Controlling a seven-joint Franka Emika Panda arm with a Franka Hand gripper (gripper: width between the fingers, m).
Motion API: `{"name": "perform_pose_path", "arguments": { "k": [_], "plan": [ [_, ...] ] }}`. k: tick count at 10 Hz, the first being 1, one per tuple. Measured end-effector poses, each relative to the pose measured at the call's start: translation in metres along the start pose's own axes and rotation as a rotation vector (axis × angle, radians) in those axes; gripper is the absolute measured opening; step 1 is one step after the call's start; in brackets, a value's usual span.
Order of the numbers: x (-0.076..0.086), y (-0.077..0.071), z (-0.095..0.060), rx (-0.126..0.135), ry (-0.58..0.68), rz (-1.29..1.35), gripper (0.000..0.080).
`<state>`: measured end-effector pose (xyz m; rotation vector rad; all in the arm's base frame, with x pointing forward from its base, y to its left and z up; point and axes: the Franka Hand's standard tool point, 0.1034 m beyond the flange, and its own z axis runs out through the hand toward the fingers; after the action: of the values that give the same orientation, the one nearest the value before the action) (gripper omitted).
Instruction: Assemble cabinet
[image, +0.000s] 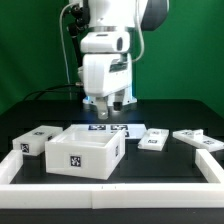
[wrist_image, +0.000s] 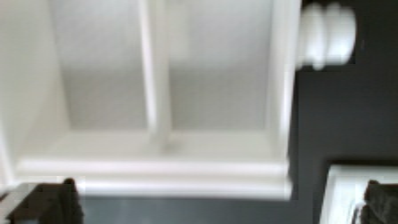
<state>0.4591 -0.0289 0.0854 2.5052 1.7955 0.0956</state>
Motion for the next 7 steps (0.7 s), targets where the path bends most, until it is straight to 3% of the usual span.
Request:
{"name": "perform_pose_path", "arguments": {
  "k": [1, 5, 7],
  "plan": [
    [-0.012, -0.001, 0.005, 0.011, -0.004, -0.004, 0.0798],
    [-0.011, -0.001, 0.009, 0.016, -0.003, 0.023, 0.0798],
    [-0.009, -0.016, 0.029, 0.028, 0.005, 0.039, 0.0798]
  ]
}}
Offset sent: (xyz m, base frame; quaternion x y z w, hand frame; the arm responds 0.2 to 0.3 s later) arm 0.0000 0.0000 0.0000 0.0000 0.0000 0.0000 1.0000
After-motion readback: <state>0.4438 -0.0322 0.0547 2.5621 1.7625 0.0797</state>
